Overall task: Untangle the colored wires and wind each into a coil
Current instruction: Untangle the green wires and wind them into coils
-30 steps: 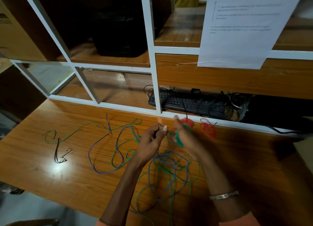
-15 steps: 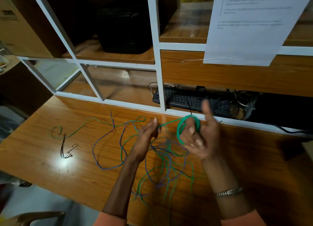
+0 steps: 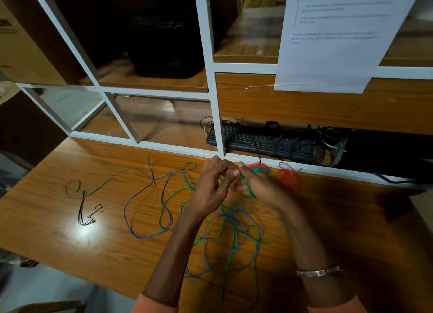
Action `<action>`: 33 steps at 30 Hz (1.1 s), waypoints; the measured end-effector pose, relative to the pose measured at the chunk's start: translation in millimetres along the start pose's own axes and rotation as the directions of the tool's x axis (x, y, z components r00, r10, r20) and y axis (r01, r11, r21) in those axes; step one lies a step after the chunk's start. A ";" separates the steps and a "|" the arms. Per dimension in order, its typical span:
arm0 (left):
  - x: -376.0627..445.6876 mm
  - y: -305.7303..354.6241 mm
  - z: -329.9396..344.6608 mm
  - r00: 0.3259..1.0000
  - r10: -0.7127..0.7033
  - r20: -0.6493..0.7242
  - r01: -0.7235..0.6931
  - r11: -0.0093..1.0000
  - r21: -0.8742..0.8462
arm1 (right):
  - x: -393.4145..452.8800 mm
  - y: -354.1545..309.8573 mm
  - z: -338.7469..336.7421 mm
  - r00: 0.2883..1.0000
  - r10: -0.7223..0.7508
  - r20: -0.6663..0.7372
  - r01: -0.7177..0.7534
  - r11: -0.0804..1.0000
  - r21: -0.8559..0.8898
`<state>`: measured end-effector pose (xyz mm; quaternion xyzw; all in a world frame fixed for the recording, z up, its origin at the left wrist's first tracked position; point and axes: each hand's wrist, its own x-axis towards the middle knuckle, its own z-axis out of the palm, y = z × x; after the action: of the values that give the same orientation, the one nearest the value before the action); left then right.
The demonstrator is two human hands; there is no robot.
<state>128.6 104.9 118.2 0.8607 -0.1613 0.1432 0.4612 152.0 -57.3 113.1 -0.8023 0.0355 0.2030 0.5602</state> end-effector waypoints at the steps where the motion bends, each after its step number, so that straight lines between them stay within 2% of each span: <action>1: 0.4 -1.9 -2.0 1.000 -0.003 -0.006 0.004 1.000 0.020 | -1.8 -3.2 1.2 1.000 0.010 0.024 -0.010 1.000 0.016; 4: -2.5 -10.7 -8.4 1.000 -0.011 0.001 0.011 0.997 0.081 | -18.1 -16.5 -3.8 0.972 0.061 0.225 -0.083 0.993 0.086; 6: -3.7 -12.7 -12.8 1.000 -0.021 0.006 0.020 0.994 0.111 | -24.9 -13.7 -8.8 0.925 0.067 0.374 -0.124 0.983 0.132; 8: -7.1 -10.6 -18.0 1.000 -0.030 -0.009 0.030 0.997 0.075 | -26.5 -5.6 -12.2 0.863 0.013 0.506 -0.174 0.946 0.274; 9: -9.8 -10.7 -20.4 0.999 -0.037 -0.017 0.037 0.998 0.053 | -25.9 -0.7 -14.3 0.817 -0.049 0.575 -0.216 0.898 0.383; 11: -15.8 -13.4 -24.9 0.996 -0.082 -0.023 0.082 0.997 -0.009 | -25.7 7.4 -21.1 0.714 -0.221 0.665 -0.328 0.733 0.596; 12: -19.3 -14.7 -27.4 0.992 -0.124 -0.028 0.122 0.990 -0.069 | -24.8 10.6 -25.0 0.682 -0.307 0.664 -0.372 0.636 0.676; 14: -27.3 -15.1 -30.7 0.976 -0.216 -0.028 0.203 0.950 -0.236 | -22.5 14.5 -31.4 0.677 -0.425 0.600 -0.393 0.480 0.784; 15: -30.5 -13.1 -31.2 0.966 -0.257 -0.015 0.239 0.918 -0.317 | -22.0 15.0 -34.0 0.693 -0.442 0.570 -0.389 0.436 0.811; 18: -38.6 -9.0 -25.7 0.935 -0.354 -0.001 0.307 0.812 -0.496 | -21.1 16.3 -33.8 0.755 -0.418 0.505 -0.344 0.403 0.848; 20: -38.7 -3.2 -14.7 0.873 -0.488 -0.022 0.358 0.670 -0.650 | -22.8 12.4 -27.9 0.778 -0.385 0.497 -0.336 0.413 0.846; 21: -37.2 -0.1 -8.5 0.801 -0.599 -0.012 0.406 0.558 -0.724 | -24.5 9.5 -24.5 0.797 -0.347 0.495 -0.325 0.445 0.835; 23: -35.7 1.6 3.3 0.651 -0.756 0.077 0.547 0.396 -0.738 | -26.6 5.5 -16.6 0.852 -0.228 0.472 -0.290 0.544 0.787; 24: -35.4 2.2 7.3 0.614 -0.779 0.128 0.618 0.374 -0.692 | -26.3 5.5 -12.2 0.875 -0.167 0.454 -0.274 0.602 0.750; 25: -34.8 4.2 9.6 0.610 -0.771 0.181 0.666 0.376 -0.645 | -25.7 6.2 -7.5 0.889 -0.122 0.442 -0.260 0.660 0.705; 28: -32.7 4.9 12.6 0.722 -0.644 0.252 0.642 0.487 -0.592 | -21.8 11.1 4.6 0.900 -0.068 0.431 -0.229 0.767 0.599; 31: -26.8 8.7 13.0 0.745 -0.636 0.201 0.605 0.519 -0.604 | -19.8 12.8 10.9 0.913 -0.029 0.407 -0.205 0.830 0.519; 33: -25.7 6.8 12.3 0.782 -0.599 0.170 0.575 0.590 -0.566 | -20.4 12.7 11.5 0.917 -0.027 0.399 -0.193 0.844 0.500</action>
<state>103.7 94.7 106.6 0.6744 0.1042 -0.0576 0.7287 126.4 -54.9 106.0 -0.5572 0.0131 0.3655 0.7455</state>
